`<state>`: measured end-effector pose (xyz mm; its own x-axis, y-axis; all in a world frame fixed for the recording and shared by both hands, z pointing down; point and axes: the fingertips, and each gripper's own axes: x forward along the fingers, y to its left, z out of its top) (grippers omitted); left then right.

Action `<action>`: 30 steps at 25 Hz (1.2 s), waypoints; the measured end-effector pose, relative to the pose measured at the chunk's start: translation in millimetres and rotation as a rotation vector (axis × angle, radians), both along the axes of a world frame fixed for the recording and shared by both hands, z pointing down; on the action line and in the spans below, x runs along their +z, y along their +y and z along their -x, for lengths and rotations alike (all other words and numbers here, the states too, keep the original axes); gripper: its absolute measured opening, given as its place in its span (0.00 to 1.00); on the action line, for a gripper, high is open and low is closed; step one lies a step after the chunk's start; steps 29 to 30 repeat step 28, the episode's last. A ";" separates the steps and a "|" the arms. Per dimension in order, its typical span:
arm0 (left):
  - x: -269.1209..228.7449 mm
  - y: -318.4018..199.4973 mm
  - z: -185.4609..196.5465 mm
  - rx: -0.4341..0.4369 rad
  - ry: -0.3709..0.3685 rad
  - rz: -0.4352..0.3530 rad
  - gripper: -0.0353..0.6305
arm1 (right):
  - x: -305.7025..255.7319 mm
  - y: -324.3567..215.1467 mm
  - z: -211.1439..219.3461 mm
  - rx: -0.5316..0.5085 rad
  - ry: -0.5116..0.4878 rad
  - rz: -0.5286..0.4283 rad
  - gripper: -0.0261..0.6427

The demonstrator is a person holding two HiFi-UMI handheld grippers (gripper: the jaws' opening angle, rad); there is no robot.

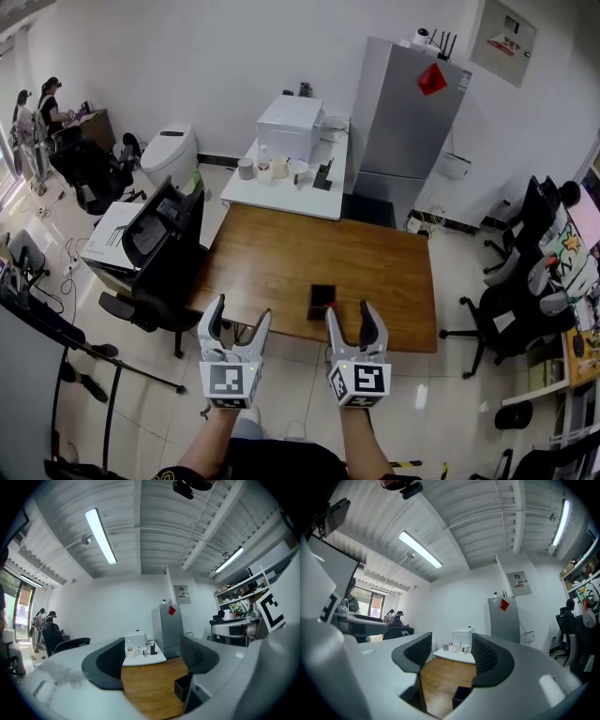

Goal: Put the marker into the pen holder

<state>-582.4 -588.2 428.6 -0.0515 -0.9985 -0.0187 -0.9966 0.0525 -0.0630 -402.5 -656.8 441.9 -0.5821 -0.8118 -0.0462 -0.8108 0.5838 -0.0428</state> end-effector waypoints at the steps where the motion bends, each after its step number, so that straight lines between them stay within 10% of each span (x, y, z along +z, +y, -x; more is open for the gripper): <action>1: -4.3 1.3 0.4 0.003 0.001 -0.011 0.61 | -2.7 2.7 2.2 0.000 0.004 -0.006 0.43; 30: -2.9 -14.4 41.4 0.090 0.028 -0.038 0.60 | -17.7 8.1 63.8 0.007 0.067 -0.085 0.43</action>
